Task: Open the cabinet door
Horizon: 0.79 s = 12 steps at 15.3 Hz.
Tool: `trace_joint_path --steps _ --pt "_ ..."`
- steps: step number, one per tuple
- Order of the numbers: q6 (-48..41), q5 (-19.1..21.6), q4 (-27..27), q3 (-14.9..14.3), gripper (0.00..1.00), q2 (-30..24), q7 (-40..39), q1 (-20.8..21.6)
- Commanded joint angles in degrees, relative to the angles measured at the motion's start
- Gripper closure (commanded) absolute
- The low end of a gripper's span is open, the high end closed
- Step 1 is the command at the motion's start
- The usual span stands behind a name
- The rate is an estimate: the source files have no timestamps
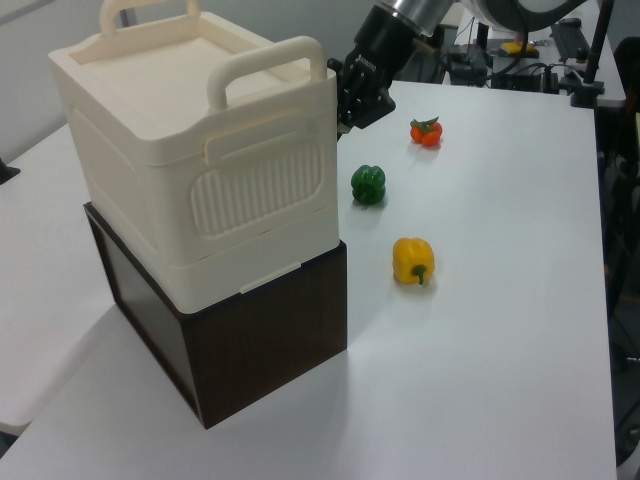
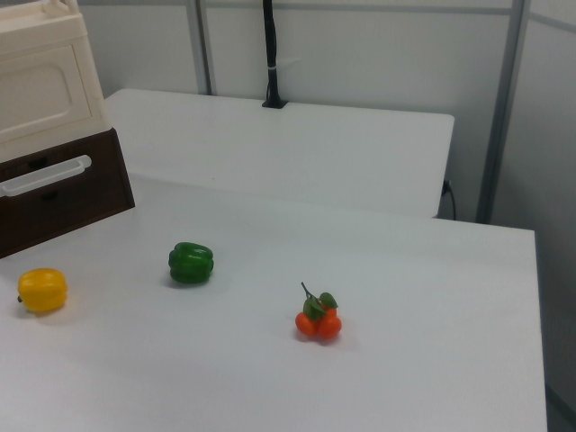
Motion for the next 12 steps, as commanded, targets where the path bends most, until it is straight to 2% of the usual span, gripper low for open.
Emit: trace_joint_path --steps 1,6,12 --pt "-3.7 0.7 -0.5 0.7 1.00 -2.0 0.4 -0.6" --pt "-13.7 0.7 -0.6 0.4 1.00 -5.2 0.4 -3.5" --pt "-21.0 0.8 -0.7 -0.3 1.00 -6.6 0.0 -7.7"
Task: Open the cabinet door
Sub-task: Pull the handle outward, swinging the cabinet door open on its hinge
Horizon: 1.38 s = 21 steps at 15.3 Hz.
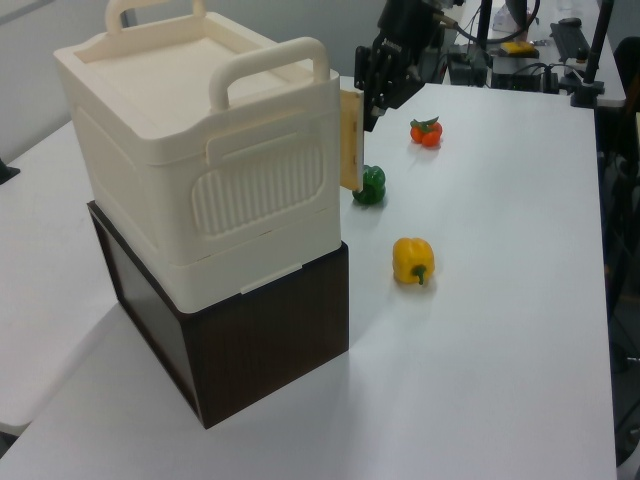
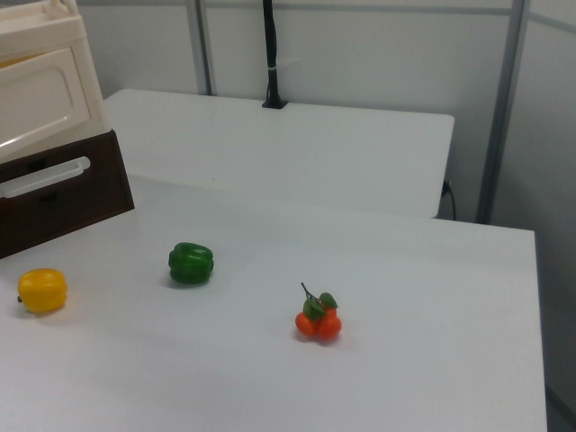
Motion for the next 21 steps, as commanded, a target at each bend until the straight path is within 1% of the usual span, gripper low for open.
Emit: trace_joint_path --steps 1,3,4,6,7,9,12,13,15,17,19,20,21 --pt "-5.7 0.8 -1.9 -0.2 1.00 -3.1 -0.8 -3.4" --pt "-7.4 0.8 -2.2 -0.4 1.00 -3.7 -0.8 -4.8" --pt "-8.0 0.8 -2.3 -1.3 1.00 -3.7 -0.9 -5.8" --pt "-8.0 0.8 -2.2 -3.5 1.00 -3.7 -1.0 -6.0" --pt "-7.9 0.8 -2.2 -4.1 1.00 -3.7 -1.1 -6.7" --pt "-7.4 0.8 -2.0 -4.3 1.00 -3.4 -2.4 -9.2" --pt "-6.9 1.1 -1.8 -7.6 0.99 -2.6 -5.0 -9.9" --pt "-6.5 1.4 -1.8 -8.6 0.98 -2.4 -5.3 -10.1" --pt "-2.5 1.7 -1.8 -10.7 0.97 -1.9 -5.8 -10.1" --pt "0.9 1.7 -1.8 -11.9 0.96 -0.8 -5.8 -10.5" --pt "4.3 1.7 -1.5 -12.8 0.93 0.4 -5.8 -11.0" --pt "4.8 1.7 -1.5 -13.3 0.88 0.4 -5.8 -11.2" --pt "4.3 1.7 -1.5 -14.1 0.75 0.2 -5.2 -11.4"
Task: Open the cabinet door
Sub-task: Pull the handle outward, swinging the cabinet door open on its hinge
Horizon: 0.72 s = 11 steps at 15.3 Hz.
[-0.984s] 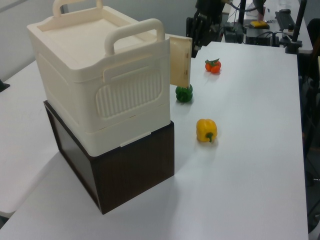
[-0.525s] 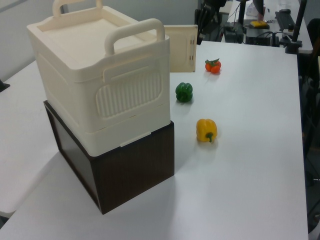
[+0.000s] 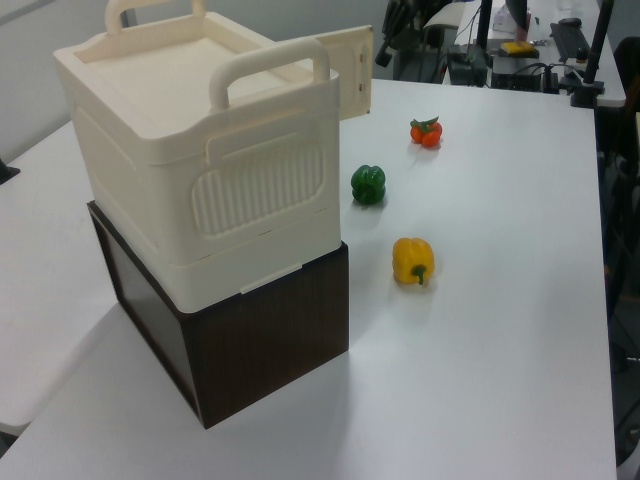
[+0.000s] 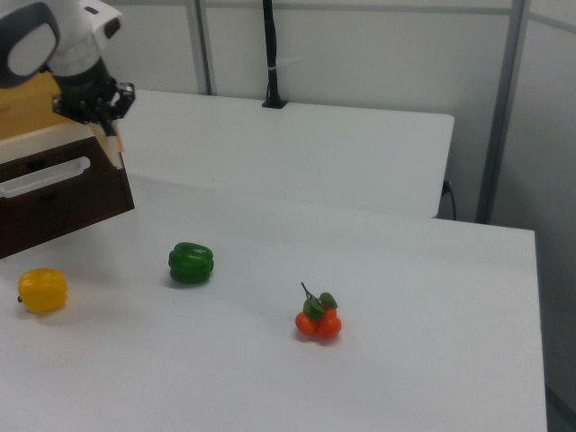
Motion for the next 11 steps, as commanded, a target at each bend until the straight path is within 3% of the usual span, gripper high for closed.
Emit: trace_joint_path --steps 1,3,5,9,11 --pt "1.1 1.3 -0.7 -2.8 0.53 -0.7 -0.5 -0.5" --pt "-5.9 1.2 -0.5 -5.4 0.19 -1.2 -0.5 -0.4" --pt "-10.9 1.2 -0.5 -8.4 0.00 -2.6 -0.4 0.2" --pt "-22.2 1.0 -0.5 -10.6 0.00 -6.0 1.5 0.9" --pt "-26.0 0.4 -0.5 -11.1 0.00 -7.6 8.9 2.1"
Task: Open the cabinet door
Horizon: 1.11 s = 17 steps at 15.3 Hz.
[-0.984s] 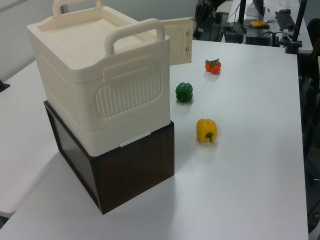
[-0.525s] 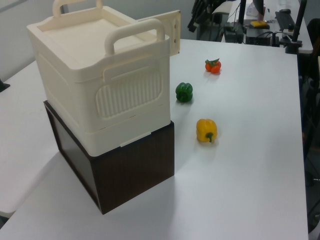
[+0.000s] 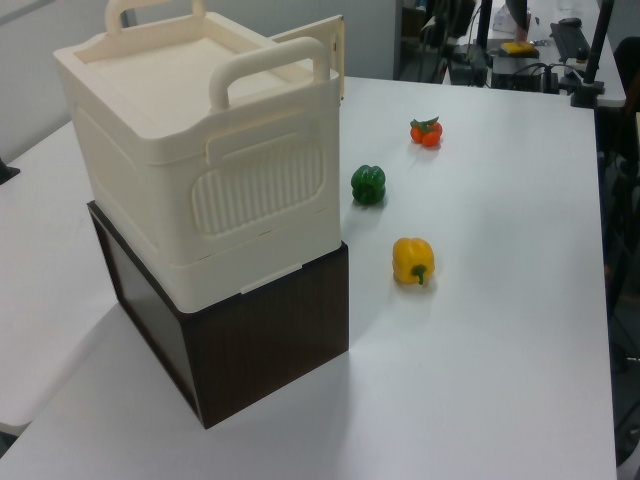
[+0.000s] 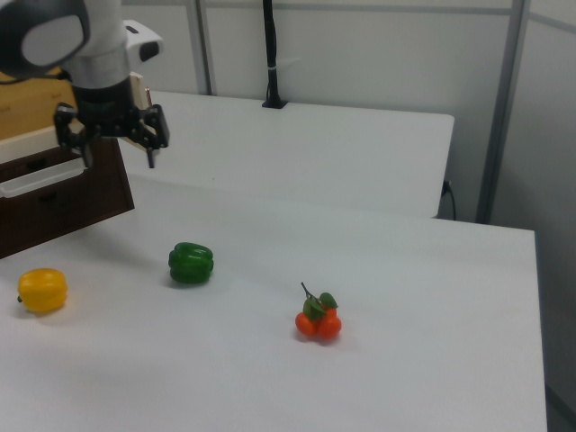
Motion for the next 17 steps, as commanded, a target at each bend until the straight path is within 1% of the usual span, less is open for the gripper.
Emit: trace_joint_path --steps 1,3,4,6,7,9,10,11,12,15,16,17 --pt "-6.8 0.2 -0.9 -1.6 0.00 -4.1 13.3 3.2" --pt "-8.2 -0.8 -0.8 -1.6 0.00 -5.5 22.3 4.7" --pt "-9.5 -2.2 -0.8 -1.6 0.00 -6.3 25.7 5.6" --pt "-11.3 -4.5 -0.7 -1.5 0.00 -7.0 29.7 8.2" --pt "-12.0 -4.9 -0.7 -1.5 0.00 -7.1 32.8 9.9" --pt "-12.4 -6.0 0.1 -0.5 0.00 -6.9 42.8 12.0" --pt "-12.2 -6.5 0.6 0.5 0.00 -6.5 47.3 13.1" --pt "-11.9 -7.0 0.6 1.7 0.00 -6.4 49.8 13.4" --pt "-11.6 -7.0 0.5 2.3 0.00 -6.4 49.8 13.3" --pt "-7.6 -6.5 0.2 2.4 0.00 -5.3 45.5 13.3" --pt "-5.6 -6.6 -0.2 2.4 0.00 -4.8 43.5 13.1" --pt "-2.6 -6.8 -0.2 2.0 0.00 -3.5 38.8 12.7"
